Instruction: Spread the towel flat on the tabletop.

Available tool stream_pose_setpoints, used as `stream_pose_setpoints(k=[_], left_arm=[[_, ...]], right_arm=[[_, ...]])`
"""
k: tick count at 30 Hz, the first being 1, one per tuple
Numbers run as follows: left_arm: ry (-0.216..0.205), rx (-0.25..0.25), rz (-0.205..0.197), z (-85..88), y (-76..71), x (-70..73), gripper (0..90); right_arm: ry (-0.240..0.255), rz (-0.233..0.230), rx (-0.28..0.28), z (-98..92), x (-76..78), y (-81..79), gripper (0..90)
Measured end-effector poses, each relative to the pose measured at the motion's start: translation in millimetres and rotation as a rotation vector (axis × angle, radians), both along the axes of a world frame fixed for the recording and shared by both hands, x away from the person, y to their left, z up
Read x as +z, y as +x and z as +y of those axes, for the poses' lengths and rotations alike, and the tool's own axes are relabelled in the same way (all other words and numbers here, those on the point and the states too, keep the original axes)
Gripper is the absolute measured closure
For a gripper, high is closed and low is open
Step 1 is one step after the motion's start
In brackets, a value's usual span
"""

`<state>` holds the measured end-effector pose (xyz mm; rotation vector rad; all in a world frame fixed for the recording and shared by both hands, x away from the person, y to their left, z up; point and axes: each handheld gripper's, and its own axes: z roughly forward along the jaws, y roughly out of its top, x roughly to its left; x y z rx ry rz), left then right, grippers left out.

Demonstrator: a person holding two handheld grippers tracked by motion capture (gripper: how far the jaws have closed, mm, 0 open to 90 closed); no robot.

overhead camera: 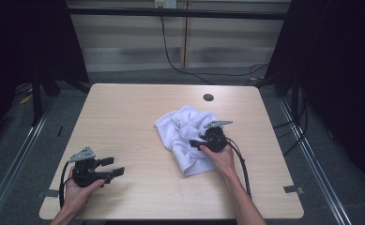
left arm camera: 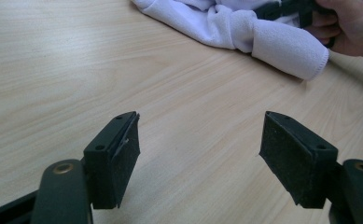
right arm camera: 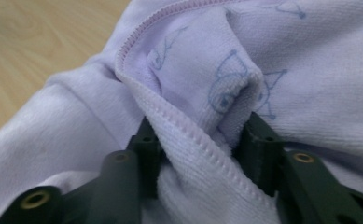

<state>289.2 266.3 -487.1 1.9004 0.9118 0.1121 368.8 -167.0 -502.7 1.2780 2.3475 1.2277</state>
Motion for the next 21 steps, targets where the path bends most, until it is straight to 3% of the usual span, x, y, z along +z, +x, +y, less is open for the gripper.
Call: stream_pose_setpoints(k=[7, 8, 9, 11, 15, 16, 21], left_arm=[[-0.006, -0.002, -0.010, -5.3, -1.0, 5.8, 28.5], [-0.018, 0.004, -0.010, -6.8, -0.9, 6.6, 29.2], [-0.012, 0.003, -0.008, -8.3, -0.6, 8.1, 29.2], [-0.015, -0.011, -0.022, -14.2, 0.2, 12.9, 30.8], [-0.012, -0.041, -0.037, -22.4, 2.0, 16.8, 34.1], [-0.011, -0.051, -0.039, -25.8, 3.4, 17.2, 36.0], [0.040, -0.103, -0.036, -46.4, 17.2, 15.8, 38.0]], right_arm=[[0.011, -0.006, 0.205, 34.0, 0.1, -39.0, 64.2], [0.025, -0.005, 0.266, 41.6, -0.3, -52.6, 64.0], [0.025, -0.005, 0.266, 41.6, -0.3, -52.6, 64.0], [0.036, -0.001, 0.340, 47.7, 0.7, -73.4, 62.9], [0.002, 0.001, 0.386, 51.9, 6.8, -88.3, 58.7], [-0.005, 0.002, 0.386, 50.2, 11.6, -96.9, 51.9], [0.016, -0.018, 0.350, 38.6, 24.5, -107.2, 38.7]])
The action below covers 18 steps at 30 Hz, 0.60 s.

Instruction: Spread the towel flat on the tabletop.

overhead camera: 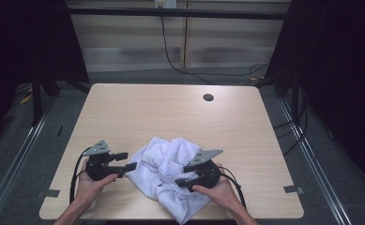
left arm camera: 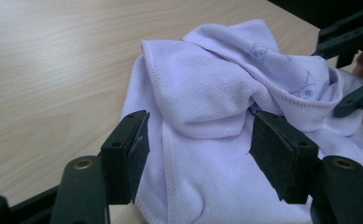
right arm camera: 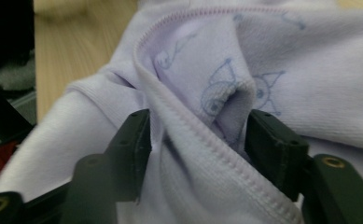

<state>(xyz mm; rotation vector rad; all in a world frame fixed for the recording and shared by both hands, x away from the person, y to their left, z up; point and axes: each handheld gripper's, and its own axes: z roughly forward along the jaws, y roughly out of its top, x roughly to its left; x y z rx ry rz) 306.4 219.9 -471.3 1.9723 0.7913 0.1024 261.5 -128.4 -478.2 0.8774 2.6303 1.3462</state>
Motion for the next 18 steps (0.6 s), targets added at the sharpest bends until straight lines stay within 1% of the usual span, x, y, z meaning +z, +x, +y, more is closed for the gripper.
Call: stream_pose_setpoints(k=[1, 2, 3, 4, 5, 6, 8, 9, 12, 13, 14, 15, 16, 17, 18], left_arm=[[-0.003, -0.002, -0.009, -3.6, 2.8, -0.2, 40.6], [-0.003, -0.007, -0.008, -6.3, 6.9, -0.6, 44.1], [-0.009, -0.010, 0.001, -9.3, 11.5, -1.6, 45.0], [-0.018, -0.015, 0.011, -12.2, 15.9, -3.0, 46.8], [-0.028, -0.015, 0.012, -14.9, 19.9, -4.9, 49.2], [-0.036, -0.014, 0.024, -17.6, 23.9, -7.6, 49.1], [-0.033, -0.012, 0.053, -24.1, 29.8, -12.9, 43.5], [-0.025, -0.012, 0.057, -26.9, 31.5, -14.7, 41.3], [-0.036, -0.019, 0.081, -32.4, 35.1, -19.8, 35.7], [-0.023, -0.029, 0.086, -34.8, 35.7, -22.3, 36.3], [-0.002, -0.028, 0.093, -38.3, 35.5, -25.0, 39.2], [0.025, -0.048, 0.099, -40.9, 35.4, -28.4, 45.8], [0.051, -0.067, 0.087, -43.1, 33.5, -30.7, 59.1], [0.069, -0.056, 0.068, -43.9, 31.4, -30.6, 68.3], [0.051, -0.052, 0.077, -43.0, 30.9, -28.8, 75.2]], right_arm=[[0.008, -0.008, -0.019, -2.8, 4.0, -0.7, 36.8], [0.023, -0.011, -0.025, -5.3, 7.8, -0.1, 36.5], [0.038, -0.017, -0.030, -7.0, 11.6, 1.3, 36.6], [0.048, -0.030, -0.048, -7.8, 15.4, 3.1, 36.8], [0.061, -0.035, -0.064, -7.9, 18.5, 6.6, 36.9], [0.075, -0.031, -0.078, -7.5, 20.5, 11.4, 37.1], [0.079, -0.038, -0.114, -4.4, 21.6, 23.2, 36.5], [0.082, -0.035, -0.115, -1.8, 20.4, 29.1, 36.4], [0.100, -0.011, -0.114, 8.5, 14.5, 43.1, 34.7], [0.102, -0.001, -0.111, 12.8, 12.1, 46.2, 33.9], [0.104, 0.006, -0.104, 16.9, 9.5, 48.3, 33.7], [0.095, 0.015, -0.099, 21.2, 6.8, 49.8, 33.8], [0.073, 0.021, -0.096, 25.1, 3.9, 50.7, 35.1], [0.049, 0.019, -0.101, 28.2, 1.2, 51.0, 40.1], [0.027, 0.020, -0.106, 29.6, -0.7, 50.8, 50.9]])
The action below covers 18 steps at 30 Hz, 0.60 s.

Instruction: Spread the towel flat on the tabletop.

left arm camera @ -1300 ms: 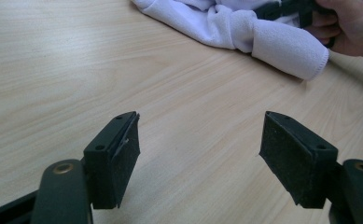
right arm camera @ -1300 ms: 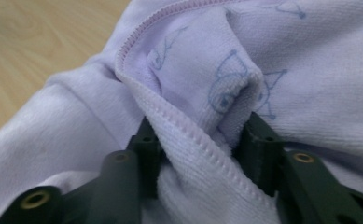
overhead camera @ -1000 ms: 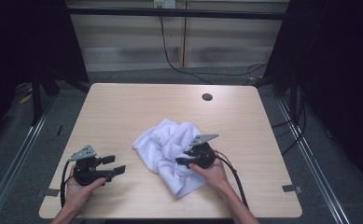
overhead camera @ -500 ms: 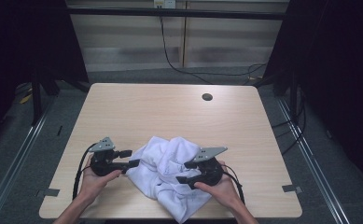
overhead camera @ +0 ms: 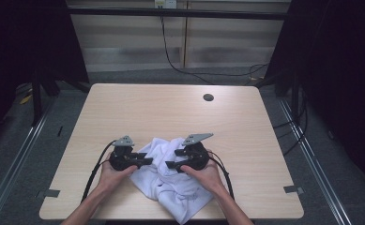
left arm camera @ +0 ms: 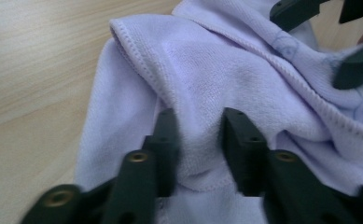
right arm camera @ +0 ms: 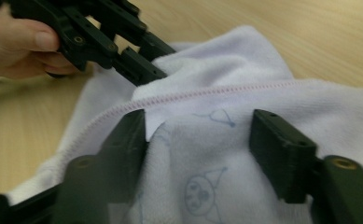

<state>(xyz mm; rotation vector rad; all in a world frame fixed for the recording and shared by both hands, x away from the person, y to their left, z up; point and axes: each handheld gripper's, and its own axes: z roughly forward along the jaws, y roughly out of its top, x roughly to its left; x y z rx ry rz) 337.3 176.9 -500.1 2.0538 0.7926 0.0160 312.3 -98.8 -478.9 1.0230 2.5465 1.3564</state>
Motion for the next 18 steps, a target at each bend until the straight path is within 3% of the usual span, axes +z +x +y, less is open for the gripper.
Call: stream_pose_setpoints(k=[3, 4, 5, 6, 7, 11, 15, 18], left_arm=[[-0.064, 0.021, -0.015, 10.0, 0.5, 10.3, 82.8], [-0.093, 0.039, -0.018, 14.3, 0.4, 14.1, 83.2], [-0.126, 0.060, -0.035, 22.4, 0.4, 22.3, 83.3], [-0.126, 0.060, -0.035, 22.4, 0.4, 22.3, 83.3], [-0.140, 0.072, -0.047, 26.8, 0.2, 26.7, 83.3], [-0.205, 0.123, -0.081, 46.2, 1.4, 43.5, 83.5], [-0.233, 0.134, -0.110, 58.8, 1.9, 55.3, 83.5], [-0.231, 0.130, -0.134, 55.1, 3.4, 66.1, 83.4]], right_arm=[[0.004, -0.019, -0.020, -4.5, 1.1, -2.2, 80.5], [0.004, -0.030, -0.034, -7.4, 3.4, -3.3, 85.2], [0.016, -0.060, -0.072, -15.9, 11.0, -3.7, 86.8], [0.016, -0.060, -0.072, -15.9, 11.0, -3.7, 86.8], [0.022, -0.094, -0.114, -29.6, 22.4, -2.1, 87.2], [0.046, -0.132, -0.193, -57.9, 41.4, 3.7, 87.7], [0.067, -0.180, -0.276, -90.6, 63.7, 11.1, 87.9], [0.078, -0.211, -0.305, -102.1, 76.7, 16.1, 88.0]])
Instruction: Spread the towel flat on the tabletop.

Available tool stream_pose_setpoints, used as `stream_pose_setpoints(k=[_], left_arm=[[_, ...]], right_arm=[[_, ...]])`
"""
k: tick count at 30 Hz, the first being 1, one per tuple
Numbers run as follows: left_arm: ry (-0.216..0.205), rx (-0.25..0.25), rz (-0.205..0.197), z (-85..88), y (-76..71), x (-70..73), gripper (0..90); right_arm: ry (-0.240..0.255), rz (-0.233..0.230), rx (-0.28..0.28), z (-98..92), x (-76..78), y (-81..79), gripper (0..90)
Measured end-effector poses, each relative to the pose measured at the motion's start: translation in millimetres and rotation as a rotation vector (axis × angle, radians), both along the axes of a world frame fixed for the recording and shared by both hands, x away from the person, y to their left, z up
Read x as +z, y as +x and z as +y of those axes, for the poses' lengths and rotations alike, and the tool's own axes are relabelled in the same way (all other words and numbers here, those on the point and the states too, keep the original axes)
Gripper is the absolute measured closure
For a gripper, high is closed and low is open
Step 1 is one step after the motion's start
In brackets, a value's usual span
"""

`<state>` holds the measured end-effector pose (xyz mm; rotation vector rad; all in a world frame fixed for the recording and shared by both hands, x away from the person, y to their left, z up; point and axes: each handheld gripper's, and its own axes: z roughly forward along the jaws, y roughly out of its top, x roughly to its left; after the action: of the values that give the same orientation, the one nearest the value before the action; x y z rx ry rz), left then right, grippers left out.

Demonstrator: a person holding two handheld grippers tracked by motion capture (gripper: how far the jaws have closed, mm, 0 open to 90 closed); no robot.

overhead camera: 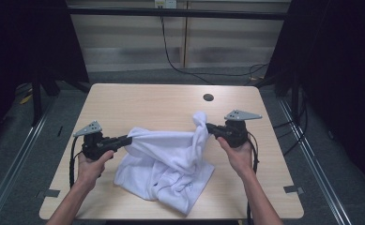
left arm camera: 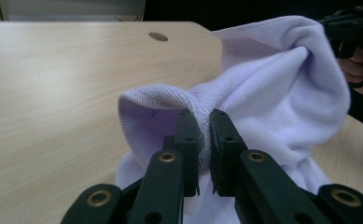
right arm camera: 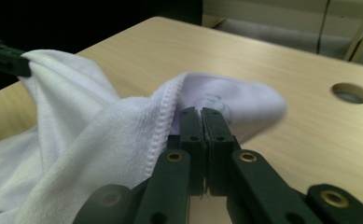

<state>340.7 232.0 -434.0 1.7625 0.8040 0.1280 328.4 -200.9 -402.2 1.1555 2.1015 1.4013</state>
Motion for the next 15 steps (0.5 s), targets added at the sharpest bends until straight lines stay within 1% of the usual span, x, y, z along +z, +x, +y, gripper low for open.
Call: stream_pose_setpoints(k=[1, 2, 3, 5, 8, 11, 13, 14, 15], left_arm=[[0.006, 0.008, -0.017, -2.6, 1.9, 5.1, 83.4], [0.006, 0.016, -0.024, -5.0, 5.6, 11.2, 83.4], [-0.004, 0.025, -0.031, -6.8, 9.5, 18.3, 83.4], [-0.014, 0.034, -0.063, -9.1, 15.6, 35.2, 83.4], [-0.037, 0.045, -0.113, -11.4, 21.6, 62.4, 83.4], [-0.056, 0.062, -0.159, -14.7, 22.7, 85.7, 83.1], [-0.066, 0.053, -0.185, -16.8, 18.8, 93.9, 82.9], [-0.058, 0.044, -0.192, -16.2, 14.8, 94.7, 82.7], [-0.060, 0.040, -0.196, -14.9, 10.1, 92.8, 82.5]], right_arm=[[-0.005, -0.011, -0.006, -0.8, 4.2, 2.4, 88.0], [-0.015, -0.033, -0.021, 0.0, 13.8, 9.9, 88.0], [-0.015, -0.033, -0.021, 0.0, 13.8, 9.9, 88.0], [-0.006, -0.058, -0.038, -0.4, 26.3, 19.0, 88.0], [0.015, -0.105, -0.060, -3.4, 51.1, 30.9, 88.0], [0.038, -0.160, -0.069, -6.5, 79.4, 39.7, 88.0], [0.057, -0.188, -0.073, -6.7, 94.2, 41.1, 87.9], [0.075, -0.200, -0.065, -6.5, 97.8, 39.5, 87.9], [0.093, -0.206, -0.054, -6.2, 98.4, 36.2, 87.9]])
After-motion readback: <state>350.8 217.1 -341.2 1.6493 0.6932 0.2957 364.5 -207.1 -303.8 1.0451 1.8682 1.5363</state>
